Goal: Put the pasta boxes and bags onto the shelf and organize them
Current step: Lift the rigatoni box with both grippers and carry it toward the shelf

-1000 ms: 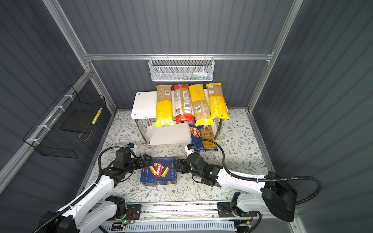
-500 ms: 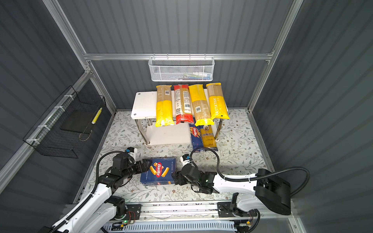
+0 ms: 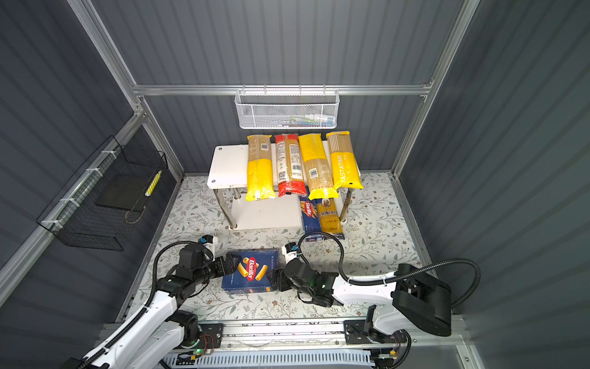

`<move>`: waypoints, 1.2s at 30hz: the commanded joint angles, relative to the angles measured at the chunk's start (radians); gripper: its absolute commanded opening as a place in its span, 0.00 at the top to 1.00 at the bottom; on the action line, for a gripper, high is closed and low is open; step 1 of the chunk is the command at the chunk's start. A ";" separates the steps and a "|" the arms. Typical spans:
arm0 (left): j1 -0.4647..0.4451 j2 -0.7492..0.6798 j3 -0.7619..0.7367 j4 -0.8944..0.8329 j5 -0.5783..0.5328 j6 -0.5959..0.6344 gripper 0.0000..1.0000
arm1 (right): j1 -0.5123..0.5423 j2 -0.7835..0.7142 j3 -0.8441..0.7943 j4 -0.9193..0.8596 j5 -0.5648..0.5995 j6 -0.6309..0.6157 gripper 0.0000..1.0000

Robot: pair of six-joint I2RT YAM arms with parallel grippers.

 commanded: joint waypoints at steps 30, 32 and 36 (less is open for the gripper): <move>-0.009 -0.091 0.014 -0.101 0.067 -0.072 0.16 | -0.038 0.133 0.071 0.051 -0.071 0.032 0.21; -0.010 -0.096 0.020 -0.124 0.056 -0.074 0.16 | -0.037 0.154 0.084 0.049 -0.084 0.030 0.22; -0.017 -0.093 0.018 -0.138 0.071 -0.080 0.16 | -0.038 0.189 0.099 0.080 -0.109 0.033 0.22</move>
